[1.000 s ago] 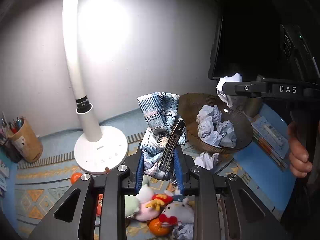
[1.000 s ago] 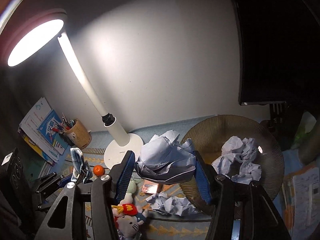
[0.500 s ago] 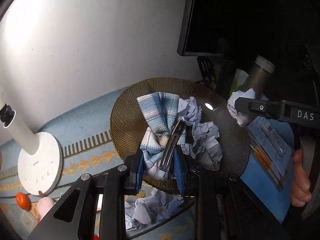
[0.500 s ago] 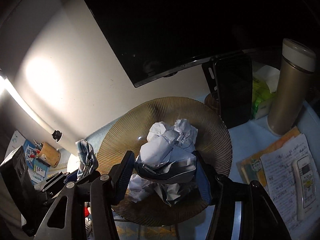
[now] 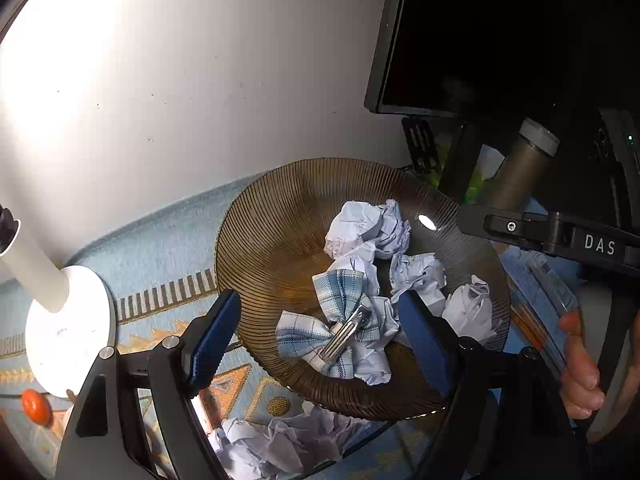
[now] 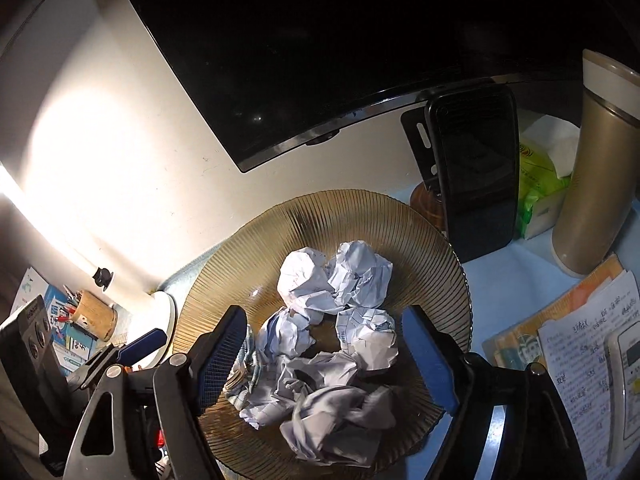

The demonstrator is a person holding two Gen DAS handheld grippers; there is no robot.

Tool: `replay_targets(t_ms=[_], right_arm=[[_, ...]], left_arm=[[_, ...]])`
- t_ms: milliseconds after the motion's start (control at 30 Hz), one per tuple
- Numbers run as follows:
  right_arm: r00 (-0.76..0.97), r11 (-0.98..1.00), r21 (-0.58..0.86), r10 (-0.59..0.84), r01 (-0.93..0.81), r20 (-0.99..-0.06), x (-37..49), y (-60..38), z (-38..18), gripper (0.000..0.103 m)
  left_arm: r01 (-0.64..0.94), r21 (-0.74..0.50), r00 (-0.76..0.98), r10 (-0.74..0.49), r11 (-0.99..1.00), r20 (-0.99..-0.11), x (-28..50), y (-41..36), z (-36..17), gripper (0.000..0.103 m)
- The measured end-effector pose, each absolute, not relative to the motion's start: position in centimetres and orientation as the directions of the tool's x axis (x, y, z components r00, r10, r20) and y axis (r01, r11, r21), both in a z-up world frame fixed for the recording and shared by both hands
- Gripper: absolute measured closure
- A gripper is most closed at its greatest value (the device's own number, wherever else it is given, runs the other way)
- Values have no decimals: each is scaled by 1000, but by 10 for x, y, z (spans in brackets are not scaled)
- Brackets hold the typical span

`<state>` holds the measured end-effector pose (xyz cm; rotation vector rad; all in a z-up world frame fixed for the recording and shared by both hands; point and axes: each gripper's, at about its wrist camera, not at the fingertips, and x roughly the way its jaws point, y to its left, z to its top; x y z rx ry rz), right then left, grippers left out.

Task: Organize objects
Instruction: 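Release the right gripper's paper into the bowl while the left drops the plaid bow in, then move both grippers back toward the orange and pink box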

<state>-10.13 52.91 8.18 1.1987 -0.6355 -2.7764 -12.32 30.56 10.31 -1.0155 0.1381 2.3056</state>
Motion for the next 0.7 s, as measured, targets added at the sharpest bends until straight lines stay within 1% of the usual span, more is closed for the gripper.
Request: replay_targets(t_ms=[67,200,300,333,367,400,467,567,633,700], right_arm=[[-703,-909,402,-217,-107,-678,-96,528,84,24],[-724,-918,390,-216,-78,-655,-80,516,100,24],[-740,-919,394,-244,-31,-627,-67,498,117,24],[-746,-918,397,-259,-9,-614,-61,491,122,24],[-750,-917,398,-274,16,-602,-55,482,127,24],[-752,-918,394,-288,41,-593,-50,471,131,24],[-752,-917,388,-321,94,-576,-37,448,136,24],[-736,-911,381,-364,156,-570,-15,415,125,24],[-720,-907,380,-385,180,-578,0,395,106,24],[-714,-916,355,-376,188,-591,10,376,83,24]], left_arm=[[-572,-155,-528,506,-806,-682,-116,298,111,21],[-566,-154,-572,520,-810,-634,-94,270,131,21],[-546,-158,-611,520,-823,-598,-73,240,145,21],[-534,-158,-627,515,-830,-585,-66,227,149,19],[-518,-160,-643,506,-840,-575,-60,213,153,15],[-496,-162,-663,492,-853,-565,-53,198,156,12],[-449,-165,-707,462,-878,-536,-39,166,158,3],[-353,-149,-772,378,-924,-511,-20,114,150,2],[-273,-143,-796,307,-951,-522,-16,82,131,2],[-182,-128,-801,222,-975,-556,-18,55,104,2]])
